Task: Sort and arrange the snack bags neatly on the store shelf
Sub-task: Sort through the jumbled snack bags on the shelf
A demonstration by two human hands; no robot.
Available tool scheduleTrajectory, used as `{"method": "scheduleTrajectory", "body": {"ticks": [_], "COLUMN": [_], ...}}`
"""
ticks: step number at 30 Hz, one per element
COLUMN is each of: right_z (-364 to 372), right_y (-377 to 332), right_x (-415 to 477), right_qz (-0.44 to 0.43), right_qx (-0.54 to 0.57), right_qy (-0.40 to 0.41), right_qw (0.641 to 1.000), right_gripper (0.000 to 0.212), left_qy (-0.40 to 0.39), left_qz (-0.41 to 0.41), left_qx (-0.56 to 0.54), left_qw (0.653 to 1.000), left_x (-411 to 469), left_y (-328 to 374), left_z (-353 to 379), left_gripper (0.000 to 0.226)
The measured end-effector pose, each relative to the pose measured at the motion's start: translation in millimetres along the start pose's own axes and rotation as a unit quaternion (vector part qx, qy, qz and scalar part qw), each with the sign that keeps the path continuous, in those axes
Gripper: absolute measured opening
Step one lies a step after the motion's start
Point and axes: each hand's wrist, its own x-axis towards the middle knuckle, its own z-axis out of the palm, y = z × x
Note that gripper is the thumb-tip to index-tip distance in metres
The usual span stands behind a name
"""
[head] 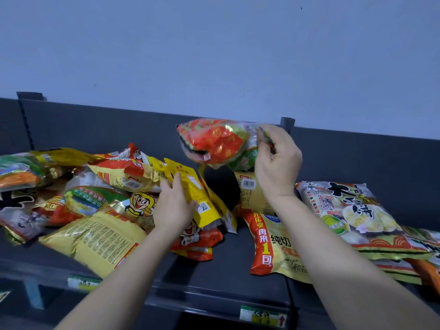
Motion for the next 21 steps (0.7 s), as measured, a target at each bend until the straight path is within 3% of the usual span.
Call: {"method": "scheduleTrajectory", "body": {"ticks": [1,2,3,5,6,8,10,13,15,18,21], "right_z": [0.4,0.8,1.3,1.9,1.8,1.6,0.3,-2.8,-5.7,-10.7,-12.4], "right_y": [4.2,8.6,13.8,24.5,30.1,40.8,47.3,52.3,52.9,46.3,41.3], "right_x": [-3.7,-7.9,-12.6,-22.4,-27.7,-38.0,-47.1,-56.0,-57.9,-53.5,-45.3], "right_qz": [-0.023,-0.045,-0.063,-0.093,-0.107,-0.134,-0.154,-0.118,-0.010,0.211,0.345], "right_qx": [-0.009,-0.020,-0.032,-0.053,-0.063,-0.079,-0.086,-0.107,-0.154,-0.214,-0.144], "right_qy": [-0.010,-0.021,-0.035,-0.075,-0.096,-0.129,-0.157,-0.208,-0.230,-0.270,-0.341], "right_qw": [1.000,0.999,0.997,0.991,0.988,0.979,0.972,0.965,0.961,0.915,0.863], "right_gripper": [0.022,0.026,0.029,0.035,0.036,0.033,0.034,0.041,0.056,0.097,0.102], "left_qy": [0.025,0.035,0.020,-0.067,-0.117,-0.201,-0.250,-0.217,-0.175,-0.133,-0.107], "left_qz": [0.001,-0.039,-0.102,-0.205,-0.231,-0.255,-0.247,-0.249,-0.243,-0.225,-0.188], "left_qx": [-0.092,-0.238,-0.395,-0.594,-0.612,-0.559,-0.500,-0.511,-0.546,-0.577,-0.584], "left_qw": [0.995,0.970,0.913,0.775,0.747,0.763,0.792,0.794,0.783,0.774,0.782], "left_x": [6.7,12.8,17.7,20.5,20.9,22.0,18.3,16.7,17.4,17.7,18.8], "left_y": [-1.1,2.8,7.9,18.0,22.0,23.7,24.1,25.0,23.8,21.2,19.3], "left_z": [-2.9,-11.1,-21.8,-44.5,-53.8,-59.6,-57.1,-46.3,-38.0,-29.5,-23.1], "left_gripper": [0.053,0.032,0.024,0.041,0.055,0.071,0.072,0.078,0.074,0.058,0.050]}}
